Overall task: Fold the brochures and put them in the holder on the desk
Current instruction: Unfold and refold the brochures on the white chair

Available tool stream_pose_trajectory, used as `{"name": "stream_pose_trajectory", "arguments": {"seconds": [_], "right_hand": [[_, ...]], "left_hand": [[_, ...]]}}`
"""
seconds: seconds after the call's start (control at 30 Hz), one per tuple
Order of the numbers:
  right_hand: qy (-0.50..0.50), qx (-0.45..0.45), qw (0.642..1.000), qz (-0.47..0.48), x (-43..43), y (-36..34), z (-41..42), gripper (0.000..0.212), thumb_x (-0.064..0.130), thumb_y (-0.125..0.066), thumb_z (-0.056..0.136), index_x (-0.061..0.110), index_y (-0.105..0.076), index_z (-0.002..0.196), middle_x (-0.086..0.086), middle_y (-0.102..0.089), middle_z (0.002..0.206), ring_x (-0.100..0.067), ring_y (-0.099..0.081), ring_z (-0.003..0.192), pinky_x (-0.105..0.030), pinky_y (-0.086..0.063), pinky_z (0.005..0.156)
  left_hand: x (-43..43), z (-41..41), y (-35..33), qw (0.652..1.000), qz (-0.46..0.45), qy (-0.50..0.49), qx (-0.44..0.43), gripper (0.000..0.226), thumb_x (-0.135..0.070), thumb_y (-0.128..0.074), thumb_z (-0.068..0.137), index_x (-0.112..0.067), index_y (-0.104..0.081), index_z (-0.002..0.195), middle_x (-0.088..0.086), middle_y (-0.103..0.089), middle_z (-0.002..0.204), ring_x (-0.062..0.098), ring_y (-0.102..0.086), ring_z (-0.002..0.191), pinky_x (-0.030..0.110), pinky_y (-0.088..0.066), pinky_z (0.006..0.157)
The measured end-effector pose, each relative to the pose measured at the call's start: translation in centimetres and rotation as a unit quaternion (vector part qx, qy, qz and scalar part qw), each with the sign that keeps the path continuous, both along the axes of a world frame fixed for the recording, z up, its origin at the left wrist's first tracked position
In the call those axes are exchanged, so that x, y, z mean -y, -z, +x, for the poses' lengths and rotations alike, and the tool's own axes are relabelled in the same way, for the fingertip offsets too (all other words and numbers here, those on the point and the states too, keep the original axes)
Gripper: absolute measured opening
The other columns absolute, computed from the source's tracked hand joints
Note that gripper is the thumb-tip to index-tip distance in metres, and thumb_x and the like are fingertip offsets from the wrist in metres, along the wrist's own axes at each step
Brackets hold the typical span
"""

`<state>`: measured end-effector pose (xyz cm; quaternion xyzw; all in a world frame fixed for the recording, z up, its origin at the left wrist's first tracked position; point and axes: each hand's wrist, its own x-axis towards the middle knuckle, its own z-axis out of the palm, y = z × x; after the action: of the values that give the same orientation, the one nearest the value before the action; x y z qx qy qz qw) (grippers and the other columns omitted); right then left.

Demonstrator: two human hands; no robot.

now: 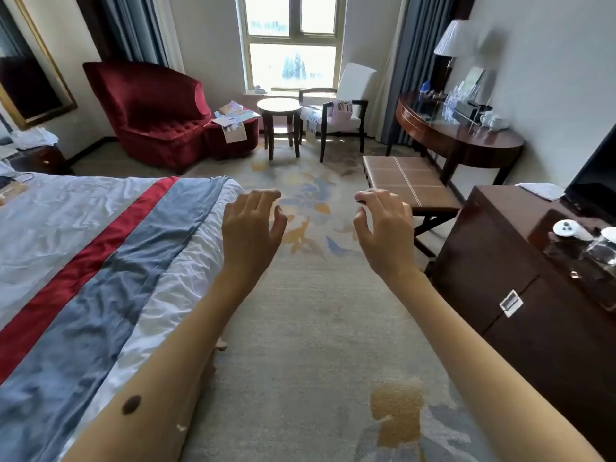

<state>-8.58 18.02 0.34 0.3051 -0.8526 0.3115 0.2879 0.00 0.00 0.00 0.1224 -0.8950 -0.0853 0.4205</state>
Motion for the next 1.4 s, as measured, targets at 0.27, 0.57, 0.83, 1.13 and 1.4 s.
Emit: {"name": "stream_pose_trajectory", "arguments": {"seconds": [0.27, 0.57, 0.83, 1.13, 1.4], "right_hand": [[0.028, -0.035, 0.999, -0.017, 6.9, -0.3, -13.9, 0.038, 0.021, -0.041, 0.089, 0.008, -0.057, 0.121, -0.012, -0.054, 0.131, -0.028, -0.05, 0.122, -0.045, -0.036, 0.102], [0.045, -0.018, 0.999, -0.007, 12.4, 1.4, -33.1, 0.038, 0.024, -0.037, 0.088, 0.01, -0.057, 0.116, -0.008, -0.057, 0.123, -0.024, -0.052, 0.115, -0.038, -0.035, 0.099], [0.037, -0.007, 0.999, 0.005, 17.9, -0.1, -56.3, 0.039, 0.026, -0.031, 0.087, 0.012, -0.057, 0.113, -0.007, -0.056, 0.121, -0.024, -0.052, 0.112, -0.041, -0.038, 0.096], [0.006, -0.013, 1.0, 0.007, 26.9, -0.9, -75.5, 0.03, 0.017, -0.047, 0.088, 0.01, -0.058, 0.115, -0.006, -0.057, 0.121, -0.024, -0.052, 0.114, -0.041, -0.037, 0.097], [0.013, -0.014, 1.0, 0.004, 37.2, -0.5, -93.0, 0.03, 0.015, -0.049, 0.088, 0.009, -0.059, 0.115, -0.007, -0.058, 0.122, -0.025, -0.053, 0.116, -0.042, -0.036, 0.097]], "left_hand": [[7.7, -14.6, -0.2, 0.999, -0.016, 0.026, -0.035, 0.039, -0.018, -0.047, 0.086, -0.007, -0.055, 0.122, 0.012, -0.057, 0.126, 0.03, -0.052, 0.119, 0.043, -0.04, 0.099], [12.2, -34.0, 1.5, 0.998, -0.011, 0.057, -0.004, 0.039, -0.022, -0.042, 0.087, -0.005, -0.056, 0.119, 0.014, -0.059, 0.121, 0.031, -0.054, 0.115, 0.042, -0.042, 0.093], [16.8, -56.7, 1.0, 0.999, -0.018, 0.035, 0.006, 0.036, -0.021, -0.043, 0.086, -0.007, -0.058, 0.116, 0.01, -0.062, 0.118, 0.028, -0.057, 0.113, 0.04, -0.043, 0.094], [25.4, -75.5, -0.1, 1.0, -0.024, 0.003, 0.009, 0.034, -0.021, -0.042, 0.087, -0.009, -0.057, 0.115, 0.009, -0.06, 0.118, 0.027, -0.055, 0.112, 0.039, -0.041, 0.094], [35.4, -93.4, 0.5, 0.999, -0.035, 0.008, 0.013, 0.035, -0.016, -0.049, 0.086, -0.008, -0.056, 0.119, 0.011, -0.058, 0.123, 0.03, -0.055, 0.114, 0.041, -0.042, 0.093]]}}
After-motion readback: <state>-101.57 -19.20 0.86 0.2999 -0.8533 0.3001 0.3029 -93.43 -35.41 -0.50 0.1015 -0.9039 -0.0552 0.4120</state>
